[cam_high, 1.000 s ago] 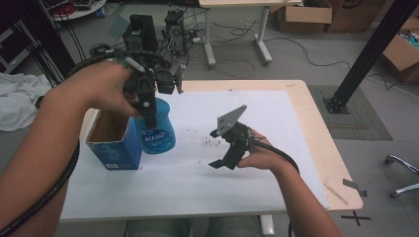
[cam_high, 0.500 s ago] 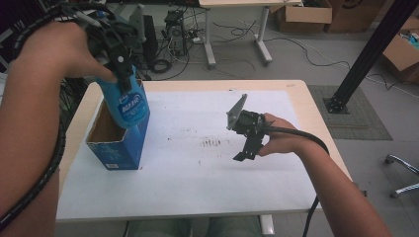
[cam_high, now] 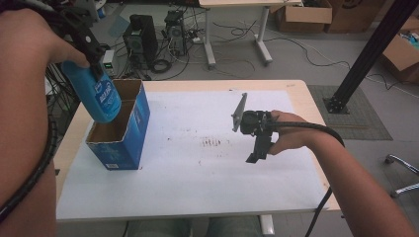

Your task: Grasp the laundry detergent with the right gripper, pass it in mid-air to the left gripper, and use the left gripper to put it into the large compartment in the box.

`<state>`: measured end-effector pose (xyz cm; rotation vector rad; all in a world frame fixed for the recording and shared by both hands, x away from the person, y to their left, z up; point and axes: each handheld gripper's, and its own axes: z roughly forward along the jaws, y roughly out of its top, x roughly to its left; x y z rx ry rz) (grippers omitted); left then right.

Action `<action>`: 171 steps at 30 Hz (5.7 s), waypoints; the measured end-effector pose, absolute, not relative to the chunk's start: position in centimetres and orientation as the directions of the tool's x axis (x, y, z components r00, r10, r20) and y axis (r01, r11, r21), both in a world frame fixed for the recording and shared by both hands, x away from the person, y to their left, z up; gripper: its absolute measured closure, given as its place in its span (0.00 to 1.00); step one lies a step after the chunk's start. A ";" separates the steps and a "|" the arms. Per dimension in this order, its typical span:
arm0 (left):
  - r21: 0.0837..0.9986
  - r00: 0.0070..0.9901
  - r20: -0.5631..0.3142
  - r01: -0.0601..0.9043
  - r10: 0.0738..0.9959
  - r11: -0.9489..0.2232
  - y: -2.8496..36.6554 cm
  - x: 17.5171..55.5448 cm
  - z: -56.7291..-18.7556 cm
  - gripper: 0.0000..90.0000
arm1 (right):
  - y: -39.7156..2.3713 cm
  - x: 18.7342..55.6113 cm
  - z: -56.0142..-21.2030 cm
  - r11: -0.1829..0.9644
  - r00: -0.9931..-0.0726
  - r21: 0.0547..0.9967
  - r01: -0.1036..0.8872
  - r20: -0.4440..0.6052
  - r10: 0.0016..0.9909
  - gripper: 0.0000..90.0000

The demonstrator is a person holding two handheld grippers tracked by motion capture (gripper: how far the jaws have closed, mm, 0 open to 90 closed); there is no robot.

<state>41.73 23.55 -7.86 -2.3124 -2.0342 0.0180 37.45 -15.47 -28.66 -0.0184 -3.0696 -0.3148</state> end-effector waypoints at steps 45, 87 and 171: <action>-0.108 0.111 0.064 0.989 0.992 -0.104 25.0 44.7 -26.5 0.43 | -15.3 38.1 -29.6 0.992 -0.994 0.124 0.023 0.108 0.009 0.00; -0.054 0.113 0.042 0.992 0.993 -0.111 24.8 44.5 -28.8 0.37 | -15.2 38.3 -30.0 0.990 -0.992 0.137 0.028 0.124 0.011 0.00; 0.041 0.641 -0.019 0.767 0.767 -0.640 14.4 42.1 -17.1 0.00 | -15.2 38.2 -29.7 0.989 -0.990 0.141 0.046 0.137 0.026 0.00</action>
